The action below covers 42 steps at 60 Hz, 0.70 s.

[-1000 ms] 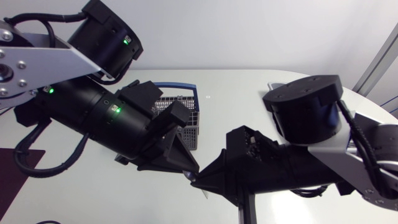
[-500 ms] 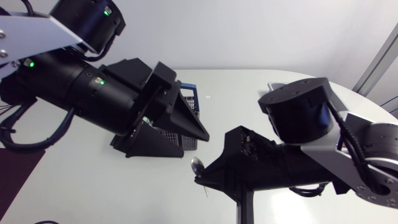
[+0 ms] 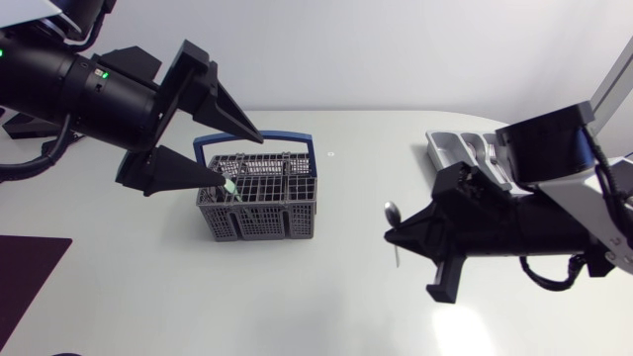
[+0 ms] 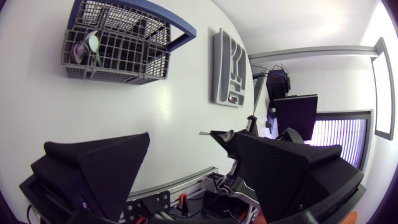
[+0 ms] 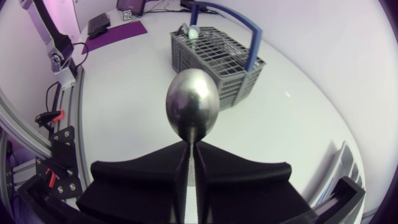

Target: Unload the cutlery basket into the drawer organizer.

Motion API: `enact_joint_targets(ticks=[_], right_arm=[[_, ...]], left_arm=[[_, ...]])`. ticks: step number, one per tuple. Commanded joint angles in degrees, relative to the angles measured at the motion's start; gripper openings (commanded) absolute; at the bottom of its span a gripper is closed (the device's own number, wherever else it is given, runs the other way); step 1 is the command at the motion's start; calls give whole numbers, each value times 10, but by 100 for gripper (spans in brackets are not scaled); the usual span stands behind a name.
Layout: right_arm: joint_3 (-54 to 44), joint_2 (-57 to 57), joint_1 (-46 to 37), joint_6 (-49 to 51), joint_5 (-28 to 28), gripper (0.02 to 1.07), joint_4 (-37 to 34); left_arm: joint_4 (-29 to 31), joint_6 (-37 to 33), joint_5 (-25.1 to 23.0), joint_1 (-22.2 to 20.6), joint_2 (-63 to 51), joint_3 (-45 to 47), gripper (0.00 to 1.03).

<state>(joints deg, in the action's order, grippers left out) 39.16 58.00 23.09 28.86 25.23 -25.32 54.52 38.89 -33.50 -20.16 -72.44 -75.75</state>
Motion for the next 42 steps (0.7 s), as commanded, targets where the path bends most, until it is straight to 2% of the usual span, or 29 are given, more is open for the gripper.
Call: enact_joint_targets(ticks=[1, 24, 42], right_arm=[[-16, -12, -54, 52, 8, 7, -16], [-4, 58, -355, 276, 67, 7, -24], [42, 163, -494, 405, 75, 7, 29]], left_arm=[[12, -15, 16, 14, -14, 2, 99], [20, -57, 116, 63, -25, 28, 99], [19, -79, 180, 67, -24, 44, 99]])
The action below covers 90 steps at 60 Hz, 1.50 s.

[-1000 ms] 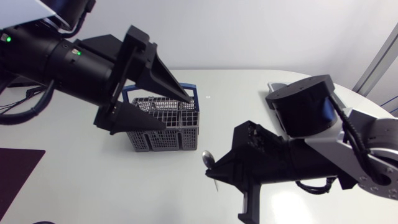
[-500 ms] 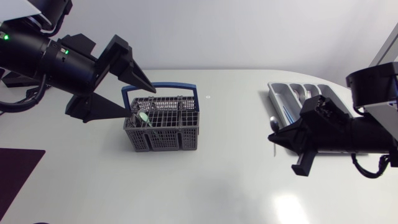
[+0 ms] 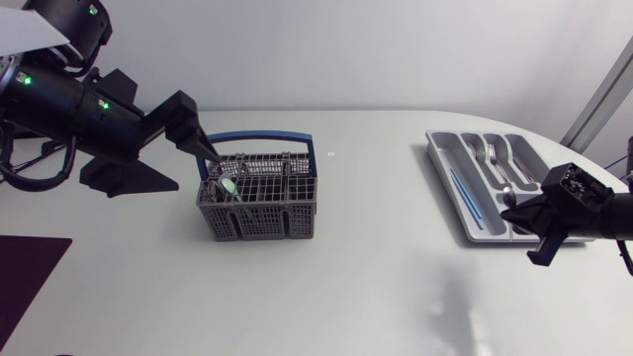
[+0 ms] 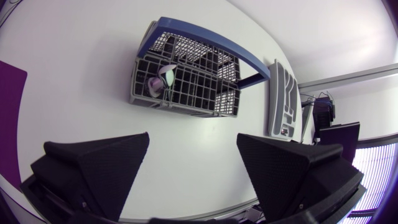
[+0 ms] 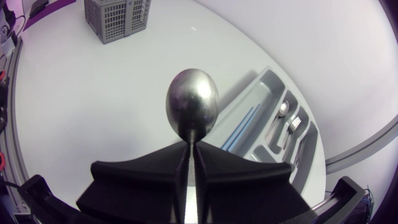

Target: Unload the cutlery basket into the drawer organizer.

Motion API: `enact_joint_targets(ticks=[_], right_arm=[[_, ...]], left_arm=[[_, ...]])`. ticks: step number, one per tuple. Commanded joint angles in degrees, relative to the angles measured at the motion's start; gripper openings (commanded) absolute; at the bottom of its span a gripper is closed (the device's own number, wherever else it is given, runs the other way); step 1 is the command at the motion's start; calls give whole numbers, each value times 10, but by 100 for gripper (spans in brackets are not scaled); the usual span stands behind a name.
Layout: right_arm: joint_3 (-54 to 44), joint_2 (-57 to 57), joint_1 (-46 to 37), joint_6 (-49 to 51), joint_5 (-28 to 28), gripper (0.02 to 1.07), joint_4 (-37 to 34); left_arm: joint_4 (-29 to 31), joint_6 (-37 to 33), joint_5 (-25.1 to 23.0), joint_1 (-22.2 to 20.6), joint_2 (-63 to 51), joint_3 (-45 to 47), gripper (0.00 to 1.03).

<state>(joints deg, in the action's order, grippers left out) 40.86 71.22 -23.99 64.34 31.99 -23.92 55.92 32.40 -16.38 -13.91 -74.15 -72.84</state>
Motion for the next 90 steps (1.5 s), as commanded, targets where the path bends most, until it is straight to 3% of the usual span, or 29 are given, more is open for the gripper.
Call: enact_joint_targets(ticks=[1, 30, 44, 56, 61, 65, 66, 67, 70, 80, 90], right_arm=[[27, 36, -27, 56, 6, 7, 17], [105, 204, -97, 158, -57, 7, 132], [101, 272, -109, 220, -124, 7, 212], [94, 301, -125, 254, -145, 8, 263], [71, 298, -130, 259, -147, 26, 310], [55, 297, -131, 260, -156, 52, 346], [55, 297, -131, 260, -157, 53, 346], [50, 295, -131, 259, -163, 64, 351], [46, 292, -131, 258, -167, 72, 352], [33, 280, -131, 255, -174, 83, 375], [17, 248, -130, 245, -176, 83, 375]], left_arm=[[5, -14, 13, 5, -7, 16, 99], [3, -12, 52, 7, 3, 31, 99], [6, -7, 66, 6, 13, 40, 99], [9, -1, 94, 2, 20, 51, 99], [11, 1, 101, -1, 23, 51, 99], [14, 3, 106, -2, 23, 50, 99], [14, 3, 107, -2, 23, 50, 99], [15, 4, 112, -4, 23, 51, 99], [17, 6, 116, -6, 23, 51, 99], [22, 28, 144, -26, 30, 49, 99], [23, 55, 188, -57, 24, 40, 98]])
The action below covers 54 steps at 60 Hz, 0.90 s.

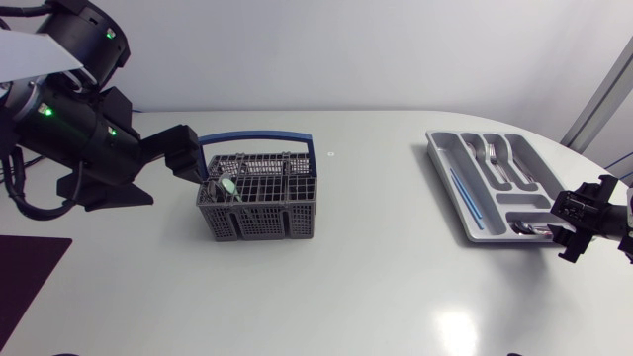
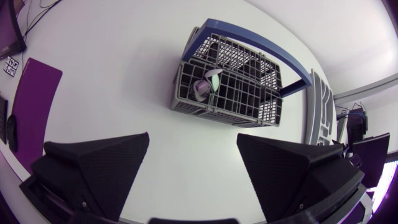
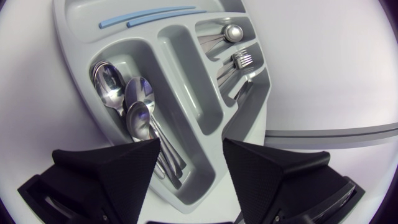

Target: Unload the cutlery basket into the drawer organizer.

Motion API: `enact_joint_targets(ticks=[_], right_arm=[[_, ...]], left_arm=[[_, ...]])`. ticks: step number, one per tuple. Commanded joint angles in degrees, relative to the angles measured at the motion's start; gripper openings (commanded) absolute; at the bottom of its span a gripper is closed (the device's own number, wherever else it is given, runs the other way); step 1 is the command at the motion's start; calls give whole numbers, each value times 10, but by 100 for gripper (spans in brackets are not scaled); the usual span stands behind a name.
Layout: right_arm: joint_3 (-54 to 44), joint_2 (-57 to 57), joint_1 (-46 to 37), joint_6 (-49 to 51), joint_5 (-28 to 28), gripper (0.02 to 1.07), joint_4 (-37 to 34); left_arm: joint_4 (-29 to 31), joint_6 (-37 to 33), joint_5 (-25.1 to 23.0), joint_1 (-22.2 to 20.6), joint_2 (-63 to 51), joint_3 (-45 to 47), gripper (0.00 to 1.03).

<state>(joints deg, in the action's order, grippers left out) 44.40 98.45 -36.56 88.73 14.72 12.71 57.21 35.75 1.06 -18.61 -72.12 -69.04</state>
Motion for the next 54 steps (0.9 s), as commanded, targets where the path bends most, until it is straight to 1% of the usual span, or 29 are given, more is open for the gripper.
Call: enact_joint_targets(ticks=[1, 3, 11, 21, 26, 28, 30, 33, 42, 46, 51, 54], right_arm=[[-24, -31, -4, -1, -3, 83, 9], [-29, -39, -1, -5, -3, 83, 9], [-57, -89, 18, -31, -4, 84, 4], [-104, -168, 68, -70, -28, 86, -3], [-111, -209, 99, -102, -35, 86, -38], [-111, -227, 113, -118, -36, 86, -56], [-112, -243, 127, -134, -40, 87, -71], [-113, -263, 146, -155, -49, 89, -86], [-116, -326, 214, -208, -73, 89, -137], [-117, -349, 250, -238, -91, 89, -156], [-116, -372, 301, -274, -118, 89, -179], [-116, -382, 334, -295, -141, 89, -187]], left_arm=[[10, 25, 19, -13, 1, -1, 97], [12, 30, 26, -17, -1, -5, 96], [30, 56, 54, -37, -17, -23, 96], [44, 78, 105, -67, -37, -40, 96], [44, 86, 127, -84, -45, -44, 95], [43, 88, 134, -88, -48, -44, 91], [43, 93, 142, -92, -51, -45, 90], [43, 96, 155, -98, -55, -47, 90], [44, 111, 190, -111, -71, -47, 90], [44, 119, 202, -118, -77, -46, 90], [44, 131, 214, -126, -85, -46, 84], [43, 134, 216, -127, -90, -48, 84]])
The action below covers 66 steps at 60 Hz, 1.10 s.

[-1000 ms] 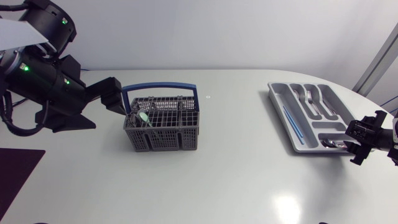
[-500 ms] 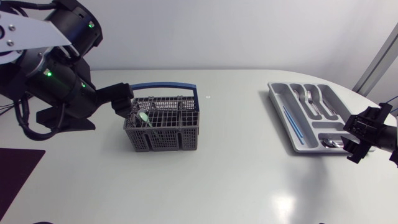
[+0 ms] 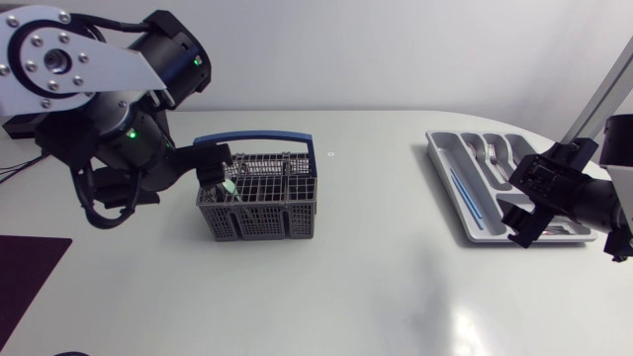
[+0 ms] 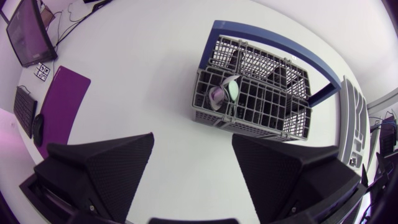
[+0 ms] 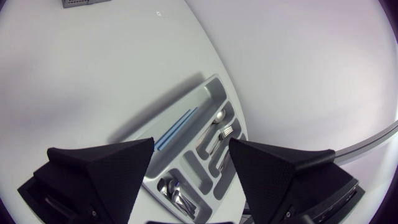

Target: Unload the cutlery basket into the drawer organizer.

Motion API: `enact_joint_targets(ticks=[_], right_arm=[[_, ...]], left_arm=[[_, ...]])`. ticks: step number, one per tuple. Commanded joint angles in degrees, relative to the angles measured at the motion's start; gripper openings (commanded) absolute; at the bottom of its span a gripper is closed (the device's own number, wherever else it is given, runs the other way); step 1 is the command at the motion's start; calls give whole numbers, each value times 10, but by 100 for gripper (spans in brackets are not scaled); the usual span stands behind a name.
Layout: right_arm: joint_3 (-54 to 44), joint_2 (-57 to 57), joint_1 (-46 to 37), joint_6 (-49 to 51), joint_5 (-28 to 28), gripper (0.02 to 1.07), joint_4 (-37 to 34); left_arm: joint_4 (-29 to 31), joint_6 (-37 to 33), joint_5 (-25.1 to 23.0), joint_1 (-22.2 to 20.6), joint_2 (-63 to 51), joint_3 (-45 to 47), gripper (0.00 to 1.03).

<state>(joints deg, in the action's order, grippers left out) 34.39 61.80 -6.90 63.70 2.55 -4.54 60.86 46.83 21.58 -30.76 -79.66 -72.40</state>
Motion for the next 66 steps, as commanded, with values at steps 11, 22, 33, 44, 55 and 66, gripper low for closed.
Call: enact_joint_targets(ticks=[11, 22, 33, 44, 55, 66], right_arm=[[-7, -34, 142, -105, -79, 89, -43], [1, -32, 215, -167, -111, 89, -57], [8, -33, 260, -207, -127, 89, -69], [12, -28, 310, -271, -127, 89, -89], [41, 2, 382, -350, -127, 89, -115], [96, 38, 450, -424, -117, 89, -146]], left_arm=[[8, 47, 34, -21, -35, -22, 82], [11, 64, 51, -26, -59, -31, 81], [13, 80, 76, -31, -79, -39, 66], [16, 86, 80, -30, -93, -48, 64], [16, 87, 80, -27, -100, -46, 64], [16, 85, 80, -17, -100, -42, 64]])
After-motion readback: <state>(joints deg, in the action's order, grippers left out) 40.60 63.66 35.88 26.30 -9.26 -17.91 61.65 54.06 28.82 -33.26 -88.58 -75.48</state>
